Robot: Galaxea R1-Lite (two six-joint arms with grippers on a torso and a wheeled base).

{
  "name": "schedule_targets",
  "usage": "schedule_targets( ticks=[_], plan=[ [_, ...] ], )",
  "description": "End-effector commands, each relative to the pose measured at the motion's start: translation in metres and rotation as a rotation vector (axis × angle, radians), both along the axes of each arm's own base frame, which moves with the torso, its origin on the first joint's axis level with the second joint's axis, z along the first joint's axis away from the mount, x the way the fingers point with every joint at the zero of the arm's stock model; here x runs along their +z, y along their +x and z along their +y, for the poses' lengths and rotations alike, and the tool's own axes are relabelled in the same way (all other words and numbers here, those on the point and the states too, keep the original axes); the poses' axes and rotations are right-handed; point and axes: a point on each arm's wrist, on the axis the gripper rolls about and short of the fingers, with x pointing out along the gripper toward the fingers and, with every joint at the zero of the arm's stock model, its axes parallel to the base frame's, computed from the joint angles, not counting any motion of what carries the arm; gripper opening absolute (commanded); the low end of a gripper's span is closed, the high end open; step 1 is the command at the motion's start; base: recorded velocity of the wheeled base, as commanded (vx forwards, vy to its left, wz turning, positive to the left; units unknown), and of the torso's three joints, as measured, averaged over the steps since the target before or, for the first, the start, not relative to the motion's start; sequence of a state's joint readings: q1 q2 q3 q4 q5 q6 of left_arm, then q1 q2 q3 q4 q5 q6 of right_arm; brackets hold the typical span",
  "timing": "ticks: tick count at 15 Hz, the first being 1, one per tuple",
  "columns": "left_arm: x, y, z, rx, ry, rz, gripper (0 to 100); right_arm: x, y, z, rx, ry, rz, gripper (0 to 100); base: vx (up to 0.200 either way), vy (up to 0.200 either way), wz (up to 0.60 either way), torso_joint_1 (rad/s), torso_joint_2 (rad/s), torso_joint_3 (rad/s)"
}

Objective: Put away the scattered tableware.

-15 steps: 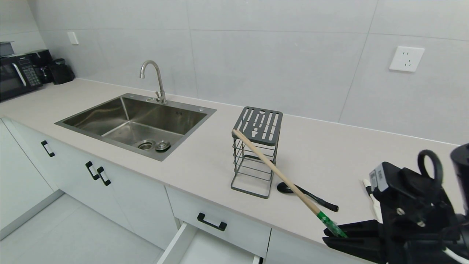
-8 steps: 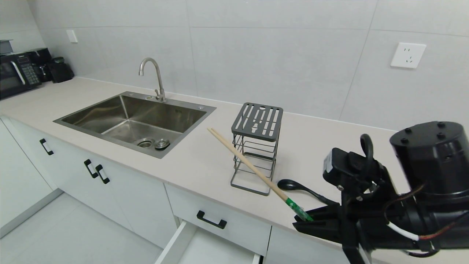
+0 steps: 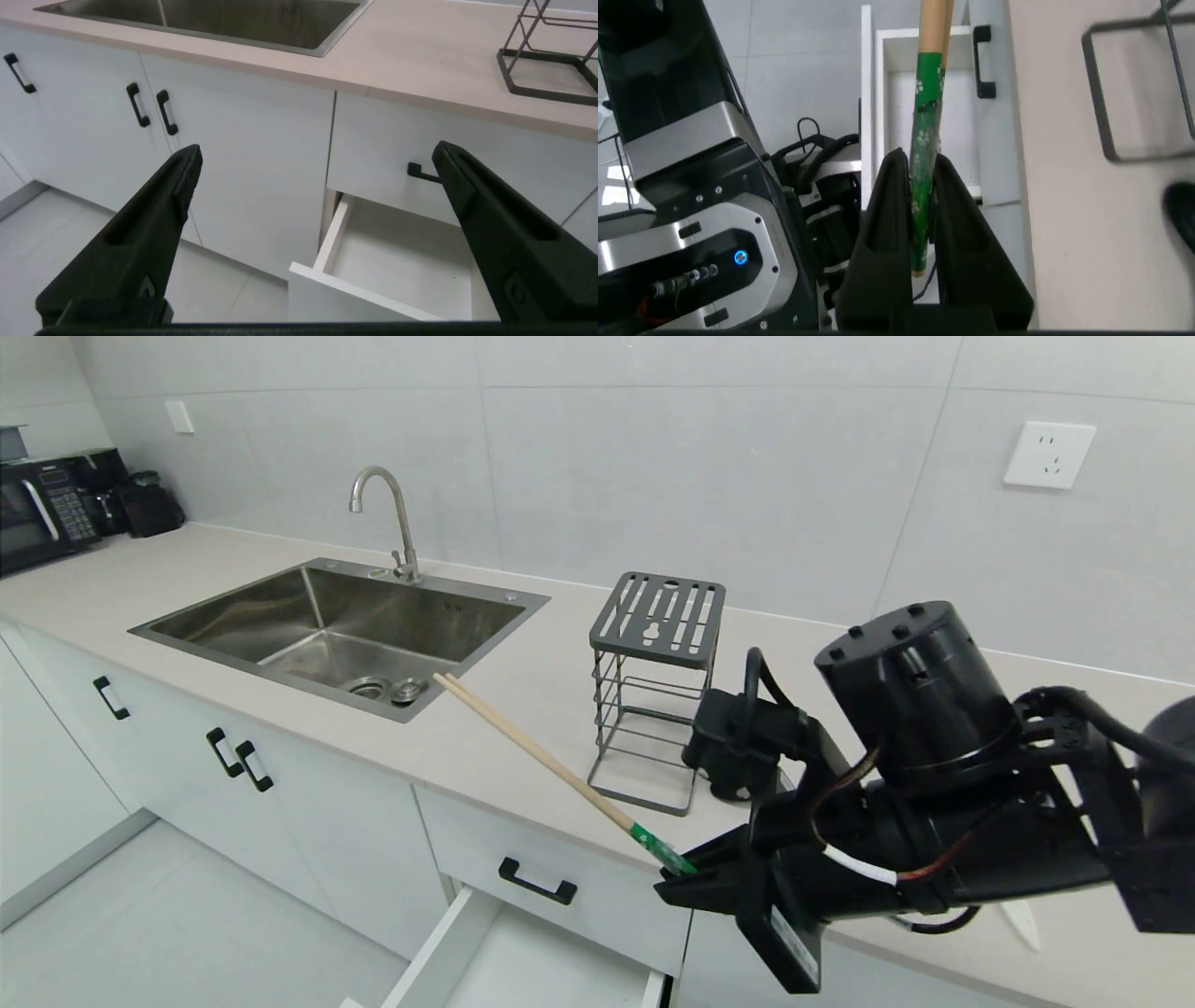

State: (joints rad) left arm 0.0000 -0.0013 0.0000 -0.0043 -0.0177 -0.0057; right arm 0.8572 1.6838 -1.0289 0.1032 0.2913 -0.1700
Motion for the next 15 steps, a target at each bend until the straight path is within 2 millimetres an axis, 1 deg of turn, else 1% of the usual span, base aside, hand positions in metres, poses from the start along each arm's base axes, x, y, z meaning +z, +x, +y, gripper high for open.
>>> schedule_targets(
  ticks=[1,2,3,4,5,6,7,8,9,10,11,13,15],
  plan=[
    [0.0,0.0,0.0,0.001,-0.002,0.002,100,-0.009,0.01,0.022,0.024,-0.027,0.022,0,0.0,0.0,0.0,-0.144,0.27,0.134],
    [0.0,0.0,0.0,-0.001,0.0,0.002,100,-0.011,0.007,0.025,0.034,-0.036,0.03,0,0.0,0.0,0.0,-0.139,0.29,0.129],
    [0.0,0.0,0.0,0.001,0.0,0.002,100,-0.012,0.001,0.028,0.049,-0.051,0.047,0,0.0,0.0,0.0,-0.09,0.16,0.085],
    [0.0,0.0,0.0,0.001,0.0,0.002,100,-0.014,-0.01,0.032,0.071,-0.082,0.071,0,0.0,0.0,0.0,-0.046,0.1,0.046],
    [0.0,0.0,0.0,-0.001,0.0,0.002,100,-0.013,-0.016,0.034,0.085,-0.1,0.079,0,0.0,0.0,0.0,-0.066,0.12,0.071],
    [0.0,0.0,0.0,-0.001,0.0,0.002,100,-0.013,-0.022,0.038,0.07,-0.132,0.046,0,0.0,0.0,0.0,-0.168,0.31,0.154],
    [0.0,0.0,0.0,-0.001,0.0,0.002,100,-0.019,-0.029,0.041,0.045,-0.185,0.008,0,0.0,0.0,0.0,-0.1,0.19,0.095],
    [0.0,0.0,0.0,0.001,0.0,0.002,100,-0.034,-0.033,0.04,0.013,-0.258,-0.007,0,0.0,0.0,-0.6,-0.051,0.1,0.056],
    [0.0,0.0,0.0,-0.001,0.0,0.002,100,-0.049,-0.033,0.041,0.017,-0.3,0.008,0,0.0,0.0,-0.6,-0.032,0.06,0.036],
    [0.0,0.0,0.0,-0.001,0.0,0.002,100,-0.05,-0.032,0.043,0.02,-0.295,0.008,0,0.0,0.0,-0.6,-0.129,0.23,0.129],
    [0.0,0.0,0.0,0.001,0.0,0.002,100,-0.05,-0.029,0.045,0.012,-0.291,0.007,0,0.0,0.0,0.0,-0.203,0.37,0.193],
    [0.0,0.0,0.0,-0.001,0.0,0.002,100,-0.051,-0.025,0.041,-0.022,-0.293,0.023,0,0.0,0.0,0.0,-0.161,0.34,0.166],
    [0.0,0.0,0.0,0.001,0.0,0.002,100,-0.052,-0.023,0.046,-0.06,-0.278,0.051,0,0.0,0.0,-0.6,-0.066,0.12,0.061]
  ],
)
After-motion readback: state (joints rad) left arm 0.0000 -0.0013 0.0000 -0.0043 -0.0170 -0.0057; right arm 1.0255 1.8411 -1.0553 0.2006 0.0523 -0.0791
